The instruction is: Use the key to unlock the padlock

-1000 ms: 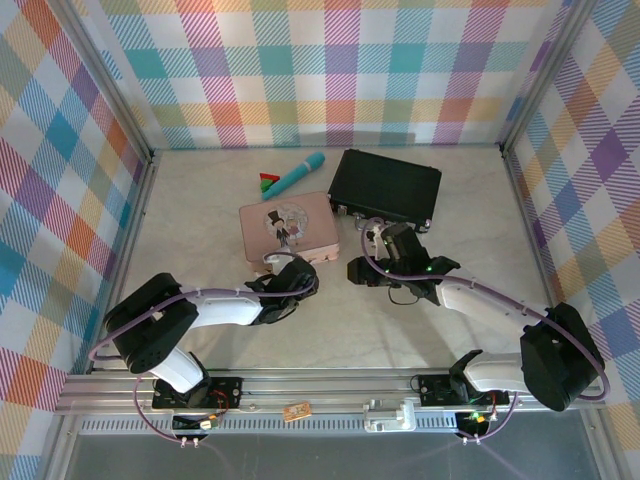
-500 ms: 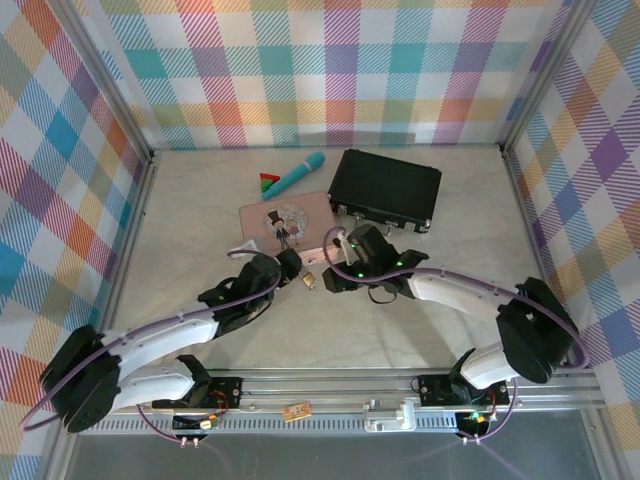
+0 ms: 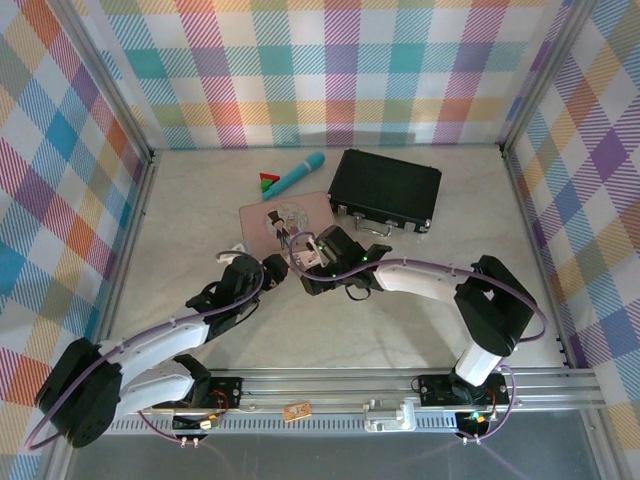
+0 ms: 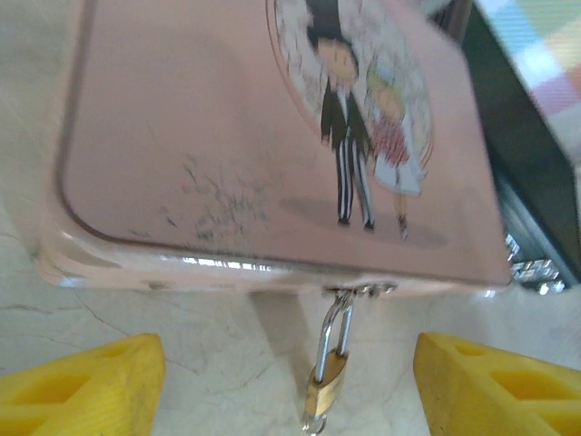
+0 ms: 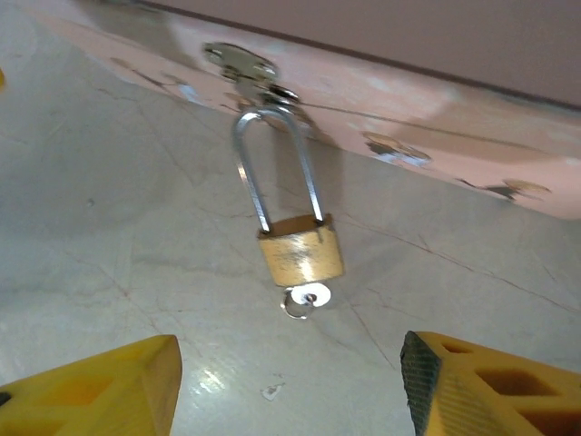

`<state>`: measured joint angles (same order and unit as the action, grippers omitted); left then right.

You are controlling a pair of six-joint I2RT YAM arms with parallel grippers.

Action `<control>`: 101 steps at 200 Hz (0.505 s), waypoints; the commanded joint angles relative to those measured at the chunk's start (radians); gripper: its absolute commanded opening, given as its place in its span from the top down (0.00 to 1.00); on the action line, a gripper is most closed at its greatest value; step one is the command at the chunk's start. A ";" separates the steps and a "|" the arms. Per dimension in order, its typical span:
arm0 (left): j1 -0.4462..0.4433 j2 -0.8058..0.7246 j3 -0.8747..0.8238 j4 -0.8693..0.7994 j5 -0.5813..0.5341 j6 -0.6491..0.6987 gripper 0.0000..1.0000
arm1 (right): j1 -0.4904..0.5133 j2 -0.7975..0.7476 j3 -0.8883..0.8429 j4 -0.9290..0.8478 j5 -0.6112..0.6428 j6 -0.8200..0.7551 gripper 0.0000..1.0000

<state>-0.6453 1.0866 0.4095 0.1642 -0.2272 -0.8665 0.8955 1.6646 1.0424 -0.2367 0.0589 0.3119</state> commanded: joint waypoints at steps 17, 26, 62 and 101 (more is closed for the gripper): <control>-0.048 0.193 0.071 0.057 0.037 0.038 0.33 | -0.009 -0.127 -0.105 0.028 0.102 0.123 0.31; -0.074 0.243 0.108 0.039 0.008 0.038 0.33 | -0.018 -0.154 -0.133 0.027 0.107 0.143 0.31; -0.149 0.427 0.235 0.006 -0.050 0.025 0.33 | -0.080 -0.259 -0.246 0.050 0.097 0.213 0.31; -0.172 0.544 0.327 -0.106 -0.115 -0.020 0.39 | -0.132 -0.374 -0.336 0.069 0.086 0.253 0.31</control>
<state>-0.8047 1.5814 0.6903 0.1703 -0.2607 -0.8482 0.7807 1.3560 0.7433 -0.1986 0.1421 0.5167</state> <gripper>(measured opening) 0.631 0.690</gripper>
